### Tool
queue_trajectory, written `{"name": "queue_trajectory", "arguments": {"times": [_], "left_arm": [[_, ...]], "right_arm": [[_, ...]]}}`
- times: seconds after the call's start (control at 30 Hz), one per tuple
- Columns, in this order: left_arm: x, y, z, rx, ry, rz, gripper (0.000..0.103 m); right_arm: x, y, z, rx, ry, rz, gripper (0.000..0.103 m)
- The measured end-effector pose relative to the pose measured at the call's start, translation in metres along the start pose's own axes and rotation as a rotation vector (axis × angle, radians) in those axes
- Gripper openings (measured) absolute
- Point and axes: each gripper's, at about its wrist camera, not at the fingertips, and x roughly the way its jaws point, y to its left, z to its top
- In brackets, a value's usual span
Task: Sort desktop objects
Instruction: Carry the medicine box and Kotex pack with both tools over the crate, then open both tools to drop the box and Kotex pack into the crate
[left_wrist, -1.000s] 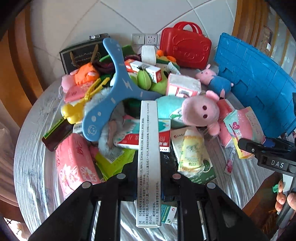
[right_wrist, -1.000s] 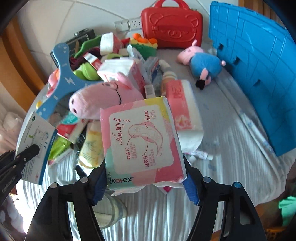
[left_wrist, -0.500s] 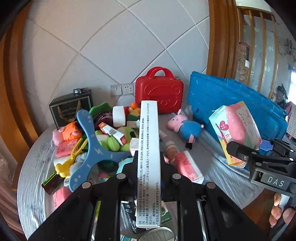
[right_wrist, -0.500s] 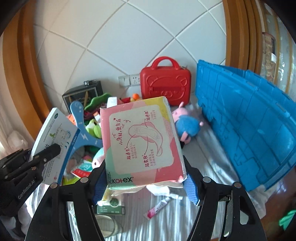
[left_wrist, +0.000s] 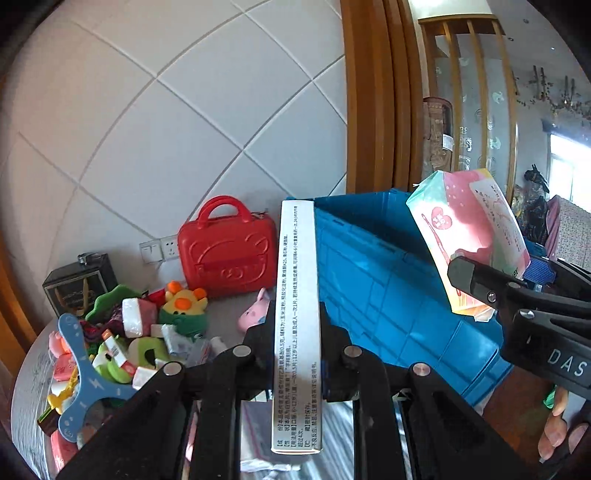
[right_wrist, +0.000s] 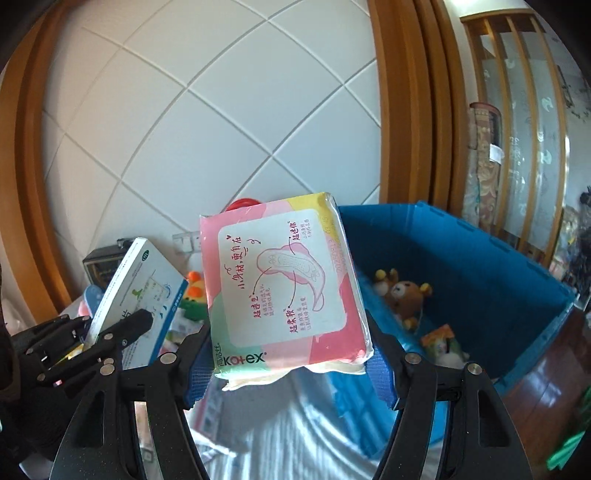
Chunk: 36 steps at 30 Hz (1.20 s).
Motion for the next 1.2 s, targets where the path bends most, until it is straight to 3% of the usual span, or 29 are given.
{"name": "queue_trajectory", "arguments": {"times": [0.1,0.27,0.4,0.47,0.53,1.03,1.1,1.17,1.2], "left_arm": [[0.019,-0.056,0.023,0.002,-0.015,-0.014,0.016],[0.051,-0.137,0.05,0.028,0.002,-0.041,0.016],[0.069,-0.185,0.062,0.074,0.022,-0.028,0.017],[0.076,-0.2,0.067,0.066,0.063,-0.068,0.017],[0.079,-0.215,0.069,0.09,0.063,-0.061,0.017],[0.091,-0.237,0.073,0.109,0.087,-0.018,0.018],[0.092,-0.235,0.072,0.099,0.099,-0.015,0.02],[0.091,-0.232,0.071,0.088,0.102,-0.014,0.03],[0.09,-0.231,0.07,0.083,0.101,-0.013,0.033]], "right_arm": [[0.005,-0.058,0.013,0.013,-0.032,-0.04,0.07],[0.019,-0.149,0.028,0.035,-0.012,-0.096,0.07],[0.028,-0.208,0.031,0.066,0.001,-0.128,0.07],[0.035,-0.23,0.029,0.079,0.012,-0.146,0.07],[0.041,-0.252,0.027,0.094,0.026,-0.153,0.07],[0.064,-0.288,0.015,0.118,0.07,-0.133,0.071],[0.065,-0.288,0.015,0.118,0.069,-0.136,0.072],[0.065,-0.289,0.016,0.119,0.063,-0.145,0.075],[0.064,-0.29,0.017,0.119,0.059,-0.148,0.08]]}}
